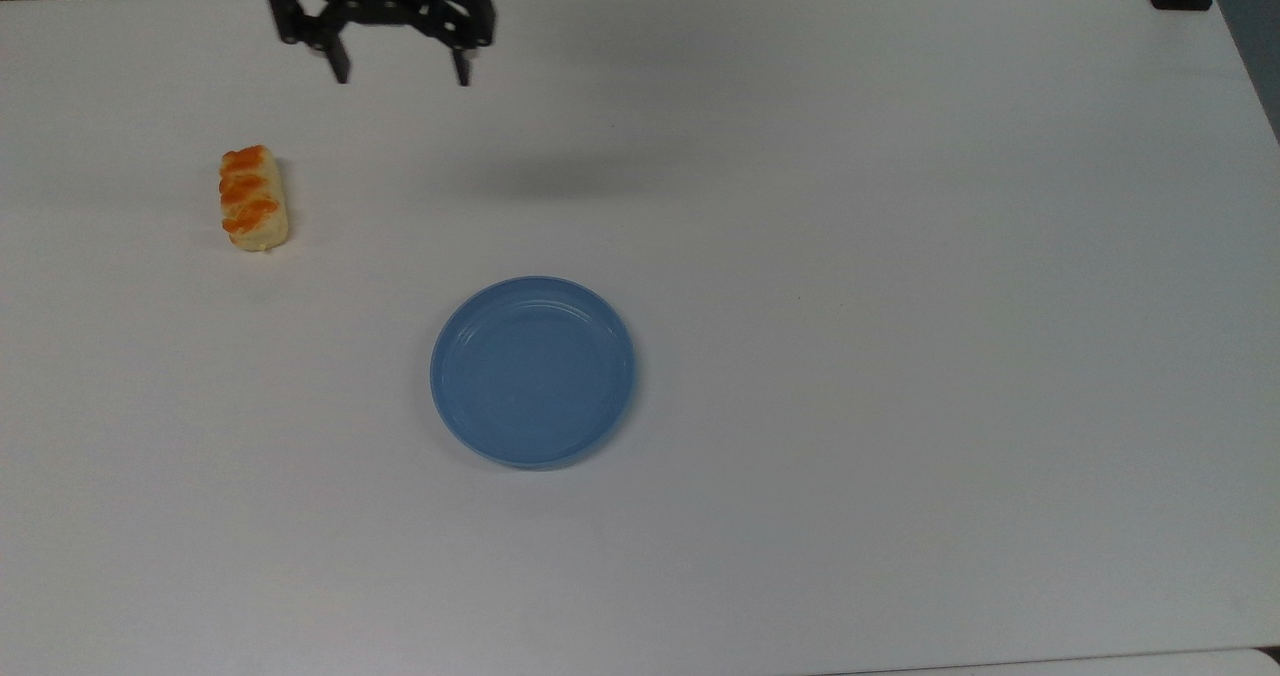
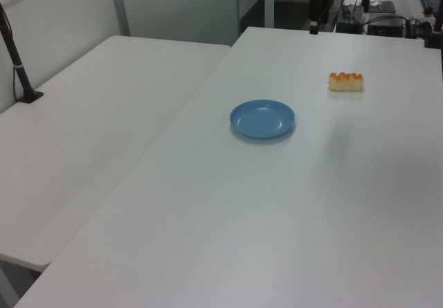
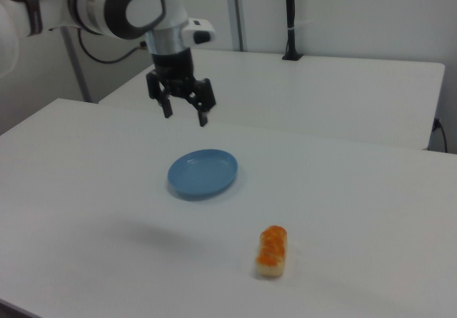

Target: Put the bread on a plate

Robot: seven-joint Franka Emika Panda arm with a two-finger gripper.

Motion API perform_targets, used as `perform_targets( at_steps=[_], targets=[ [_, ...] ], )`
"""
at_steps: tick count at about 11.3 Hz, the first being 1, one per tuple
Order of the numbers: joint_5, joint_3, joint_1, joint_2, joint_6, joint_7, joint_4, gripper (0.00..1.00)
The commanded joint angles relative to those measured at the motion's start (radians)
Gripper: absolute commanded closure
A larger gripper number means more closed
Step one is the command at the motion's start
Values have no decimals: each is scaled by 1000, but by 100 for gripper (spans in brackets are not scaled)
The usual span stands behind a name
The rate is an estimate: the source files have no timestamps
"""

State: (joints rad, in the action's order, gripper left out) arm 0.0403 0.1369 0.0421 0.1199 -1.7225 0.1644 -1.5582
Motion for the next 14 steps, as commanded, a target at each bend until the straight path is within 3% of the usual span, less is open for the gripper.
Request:
perform_targets(
  at_steps=[1, 5, 11, 14],
  targets=[
    [-8, 119, -5, 4, -40, 148, -78, 0],
    [-69, 210, -7, 64, -300, 233, -253, 0],
    [-69, 305, -5, 197, -466, 447, -321, 0],
    [-74, 311, -5, 247, -529, 461, -347, 0]
  ],
)
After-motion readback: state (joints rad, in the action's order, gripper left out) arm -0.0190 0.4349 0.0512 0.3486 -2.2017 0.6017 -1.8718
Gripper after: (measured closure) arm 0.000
